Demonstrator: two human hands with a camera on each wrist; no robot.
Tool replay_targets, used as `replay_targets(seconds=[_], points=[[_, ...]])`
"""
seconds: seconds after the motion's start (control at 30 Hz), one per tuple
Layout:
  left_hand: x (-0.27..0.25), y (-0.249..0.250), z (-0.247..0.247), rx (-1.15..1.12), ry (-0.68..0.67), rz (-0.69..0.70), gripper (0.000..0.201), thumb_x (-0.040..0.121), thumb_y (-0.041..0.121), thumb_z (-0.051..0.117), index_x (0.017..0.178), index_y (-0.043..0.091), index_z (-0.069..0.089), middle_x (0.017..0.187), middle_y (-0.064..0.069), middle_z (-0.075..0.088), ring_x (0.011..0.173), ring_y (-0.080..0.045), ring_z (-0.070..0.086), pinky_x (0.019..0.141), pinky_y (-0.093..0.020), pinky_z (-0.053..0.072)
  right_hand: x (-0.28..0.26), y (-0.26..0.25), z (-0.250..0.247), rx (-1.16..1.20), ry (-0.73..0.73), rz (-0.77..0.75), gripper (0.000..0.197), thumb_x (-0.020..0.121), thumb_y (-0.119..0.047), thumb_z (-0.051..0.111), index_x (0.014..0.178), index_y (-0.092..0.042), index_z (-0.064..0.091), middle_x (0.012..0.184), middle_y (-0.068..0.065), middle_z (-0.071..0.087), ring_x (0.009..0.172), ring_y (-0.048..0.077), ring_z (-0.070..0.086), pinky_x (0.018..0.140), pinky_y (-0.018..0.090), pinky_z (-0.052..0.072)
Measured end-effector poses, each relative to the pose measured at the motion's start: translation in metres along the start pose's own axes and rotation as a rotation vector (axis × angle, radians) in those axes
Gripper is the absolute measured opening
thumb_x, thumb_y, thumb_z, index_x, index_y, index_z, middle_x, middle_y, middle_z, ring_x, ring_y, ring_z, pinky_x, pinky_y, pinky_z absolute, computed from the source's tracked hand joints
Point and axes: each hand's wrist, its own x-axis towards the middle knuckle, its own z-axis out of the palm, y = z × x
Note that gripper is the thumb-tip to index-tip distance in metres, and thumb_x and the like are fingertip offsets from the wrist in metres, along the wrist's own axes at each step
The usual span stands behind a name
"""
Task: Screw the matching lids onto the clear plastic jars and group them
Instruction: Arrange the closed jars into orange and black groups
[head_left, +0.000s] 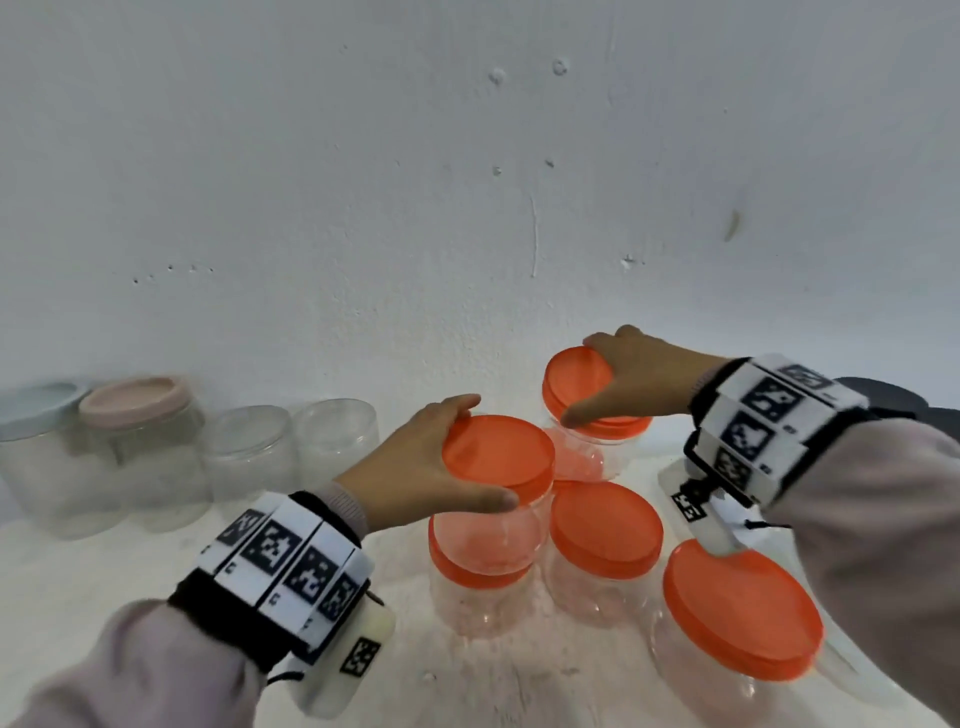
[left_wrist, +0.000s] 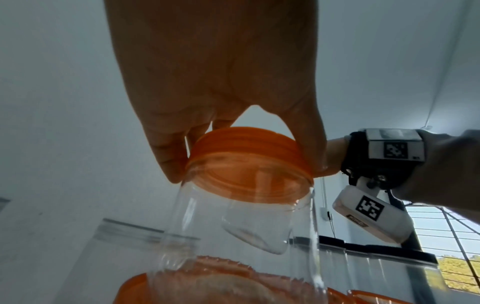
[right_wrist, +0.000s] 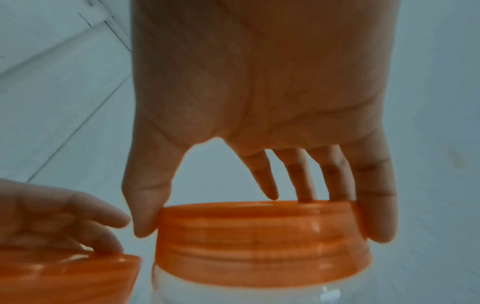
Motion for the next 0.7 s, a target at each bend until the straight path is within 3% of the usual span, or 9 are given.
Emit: replay_targets(seconds=[0.1,0.23,0.33,0.4,0.53,0.63,0.7], points=[[0.008,-0.006,0.002,-0.02,-0.007,0.004,0.113,0.05,0.062,0.077,0.146,0.037,0.023,0.143,0.013,0.034,0.128,-0.005,0.039,0.106,-0.03,0.041,0.019,0.0,0.007,-0.012,-0.004,0.032,0.093,0.071,-0.065,0.067,0.144,-0.022,0.029,0.139,0.006,0.034,0.126,0.03,0.038,0.095,0.044,0.043],[0.016,-0.015,-0.007,-0.141,-0.054,0.014,0.106,0.05,0.073,0.068,0.142,0.042,0.026,0.137,0.02,0.039,0.124,0.001,0.041,0.091,-0.013,0.043,0.036,-0.002,0.014,-0.015,-0.015,0.042,0.089,0.075,-0.063,0.066,0.144,-0.02,0.03,0.14,0.007,0.034,0.128,0.031,0.036,0.093,0.042,0.041],[0.029,-0.027,-0.019,-0.247,0.076,-0.024,0.083,0.067,0.079,0.057,0.136,0.038,0.037,0.128,0.02,0.048,0.121,-0.001,0.046,0.104,-0.029,0.041,0.043,-0.004,0.018,-0.014,-0.025,0.05,0.087,0.076,-0.063,0.065,0.144,-0.019,0.031,0.14,0.008,0.035,0.127,0.031,0.037,0.094,0.042,0.04],[0.042,-0.038,-0.024,-0.286,0.13,-0.066,0.073,0.074,0.07,0.053,0.135,0.033,0.042,0.125,0.018,0.052,0.12,-0.004,0.049,0.108,-0.035,0.039,0.046,-0.005,0.02,-0.022,-0.038,0.06,0.086,0.077,-0.063,0.063,0.143,-0.019,0.032,0.14,0.008,0.036,0.127,0.031,0.037,0.095,0.042,0.04],[0.069,-0.061,-0.021,-0.153,0.114,-0.109,0.047,0.093,0.042,0.053,0.136,0.023,0.045,0.135,0.005,0.051,0.124,-0.01,0.047,0.107,-0.03,0.036,0.048,-0.005,0.024,-0.031,-0.091,0.065,0.076,0.082,-0.062,0.058,0.141,-0.02,0.037,0.138,0.009,0.038,0.126,0.032,0.039,0.1,0.044,0.041],[0.083,-0.07,-0.014,-0.051,0.064,-0.113,0.046,0.095,0.04,0.052,0.137,0.023,0.045,0.14,0.004,0.047,0.13,-0.011,0.042,0.106,-0.027,0.033,0.04,-0.011,0.021,-0.013,-0.059,0.01,0.071,0.085,-0.061,0.054,0.142,-0.022,0.037,0.144,0.007,0.034,0.131,0.031,0.033,0.105,0.05,0.036],[0.09,-0.072,-0.008,-0.007,0.026,-0.106,0.048,0.095,0.041,0.052,0.139,0.023,0.043,0.143,0.004,0.044,0.133,-0.012,0.039,0.107,-0.028,0.033,0.028,-0.021,0.02,0.061,-0.028,-0.1,0.079,0.082,-0.069,0.05,0.144,-0.025,0.035,0.148,0.002,0.031,0.135,0.024,0.029,0.109,0.048,0.032]])
